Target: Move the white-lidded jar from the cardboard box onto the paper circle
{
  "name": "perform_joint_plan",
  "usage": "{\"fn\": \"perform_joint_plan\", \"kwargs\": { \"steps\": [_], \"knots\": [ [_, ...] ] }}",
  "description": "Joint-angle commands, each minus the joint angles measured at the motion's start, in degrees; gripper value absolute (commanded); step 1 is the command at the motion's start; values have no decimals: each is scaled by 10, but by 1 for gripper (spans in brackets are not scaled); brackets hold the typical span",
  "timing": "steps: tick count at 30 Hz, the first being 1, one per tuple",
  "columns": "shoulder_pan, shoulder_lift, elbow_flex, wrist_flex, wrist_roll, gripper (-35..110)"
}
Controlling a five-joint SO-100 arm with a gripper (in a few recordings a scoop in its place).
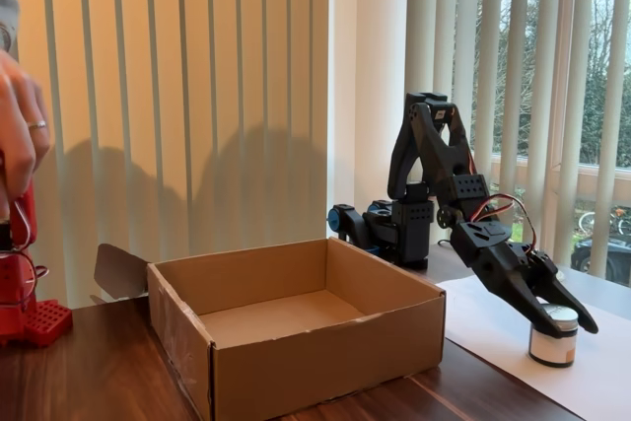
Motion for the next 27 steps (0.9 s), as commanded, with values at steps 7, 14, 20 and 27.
{"fn": "perform_joint_plan", "kwargs": {
  "steps": [7, 14, 20, 27],
  "knots": [
    [4, 205, 20, -36, 28, 37],
    [-23, 345, 83, -51, 202, 36],
    [-46, 494, 207, -17, 330, 28],
    [-83, 667, 339, 81, 526, 27]
  ]
}}
